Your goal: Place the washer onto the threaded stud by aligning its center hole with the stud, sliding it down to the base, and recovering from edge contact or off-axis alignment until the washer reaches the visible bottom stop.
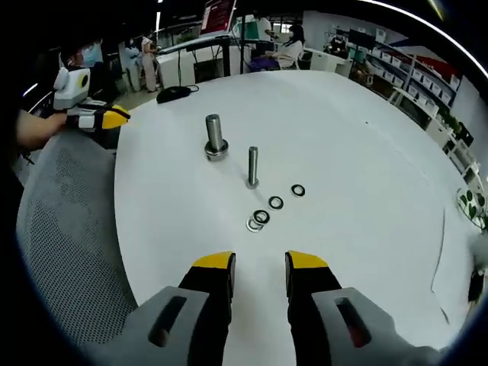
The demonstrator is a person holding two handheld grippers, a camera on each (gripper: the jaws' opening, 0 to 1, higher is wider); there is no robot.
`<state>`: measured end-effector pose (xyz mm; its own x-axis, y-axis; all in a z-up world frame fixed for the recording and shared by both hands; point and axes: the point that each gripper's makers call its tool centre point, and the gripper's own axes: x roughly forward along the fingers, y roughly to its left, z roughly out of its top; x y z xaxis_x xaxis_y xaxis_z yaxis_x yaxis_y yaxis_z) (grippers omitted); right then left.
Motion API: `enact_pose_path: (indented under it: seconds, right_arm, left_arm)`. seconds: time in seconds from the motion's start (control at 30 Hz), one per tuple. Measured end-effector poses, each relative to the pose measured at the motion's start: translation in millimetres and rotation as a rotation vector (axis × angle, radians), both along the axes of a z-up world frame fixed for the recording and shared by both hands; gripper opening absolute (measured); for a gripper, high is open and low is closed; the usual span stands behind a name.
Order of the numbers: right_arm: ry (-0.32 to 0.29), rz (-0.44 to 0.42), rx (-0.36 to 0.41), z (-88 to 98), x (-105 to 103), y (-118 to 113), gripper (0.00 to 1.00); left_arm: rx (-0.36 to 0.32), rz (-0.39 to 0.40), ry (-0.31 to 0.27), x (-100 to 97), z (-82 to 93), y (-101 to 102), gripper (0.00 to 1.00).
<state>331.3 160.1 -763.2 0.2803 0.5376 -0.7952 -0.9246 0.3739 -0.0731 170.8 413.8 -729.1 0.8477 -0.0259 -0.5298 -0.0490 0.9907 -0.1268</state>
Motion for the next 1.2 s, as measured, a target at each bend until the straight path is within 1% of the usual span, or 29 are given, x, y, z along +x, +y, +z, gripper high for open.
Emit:
enact_pose_path:
  seconds: [0.03, 0.13, 0.17, 0.23, 0.27, 0.43, 0.5, 0.6, 0.73, 0.87, 0.93, 0.97, 1.0, 1.2]
  right_arm:
    - [0.005, 0.001, 0.002, 0.1, 4.6, 3.3, 0.28]
    - [0.024, 0.015, 0.017, -0.5, 11.2, 13.1, 0.28]
    - [0.037, 0.018, 0.009, -3.2, 13.9, 16.1, 0.28]
    - [0.031, 0.022, -0.006, -5.7, 19.3, 20.4, 0.28]
    - [0.033, 0.020, -0.011, -6.6, 21.7, 22.4, 0.28]
    - [0.038, -0.010, -0.035, -13.8, 40.9, 32.3, 0.28]
    - [0.045, -0.018, -0.042, -17.6, 46.5, 36.1, 0.28]
    - [0.051, -0.033, -0.049, -20.3, 53.5, 39.3, 0.28]
    - [0.079, -0.058, -0.046, -26.6, 62.8, 41.4, 0.28]
    - [0.085, -0.068, -0.034, -29.5, 67.5, 43.9, 0.28]
    - [0.113, -0.095, -0.011, -30.7, 68.1, 46.2, 0.28]
    - [0.116, -0.098, -0.014, -32.1, 68.2, 46.2, 0.28]
    - [0.130, -0.112, 0.008, -30.4, 67.1, 49.5, 0.28]
    - [0.099, -0.098, -0.020, -30.4, 71.6, 53.6, 0.26]
  left_arm:
    - [0.007, -0.015, 0.001, -0.1, -0.1, -1.7, 0.09]
    - [0.008, -0.007, -0.004, 0.3, 0.7, -0.2, 0.10]
    - [0.005, -0.005, 0.000, -0.1, 0.0, -0.1, 0.10]
    - [0.002, -0.014, 0.008, -0.8, -0.8, -2.6, 0.11]
    - [0.016, -0.020, 0.001, 0.1, 0.8, -2.6, 0.11]
    - [0.011, -0.010, -0.010, 0.9, 2.3, -2.0, 0.11]
    - [0.019, -0.021, -0.015, 1.4, 3.3, -3.5, 0.12]
    - [0.009, -0.012, -0.022, 1.9, 4.5, -2.7, 0.12]
    - [0.007, -0.010, -0.033, 2.5, 5.8, -2.4, 0.12]
    - [0.008, -0.006, -0.047, 3.6, 7.6, -1.3, 0.11]
    - [0.008, -0.004, -0.048, 3.7, 7.7, -0.7, 0.11]
    - [0.008, -0.004, -0.050, 3.7, 7.9, -0.7, 0.11]
    - [0.009, -0.002, -0.052, 3.8, 8.1, -0.4, 0.11]
    - [0.013, -0.009, -0.050, 3.8, 8.2, -1.1, 0.11]
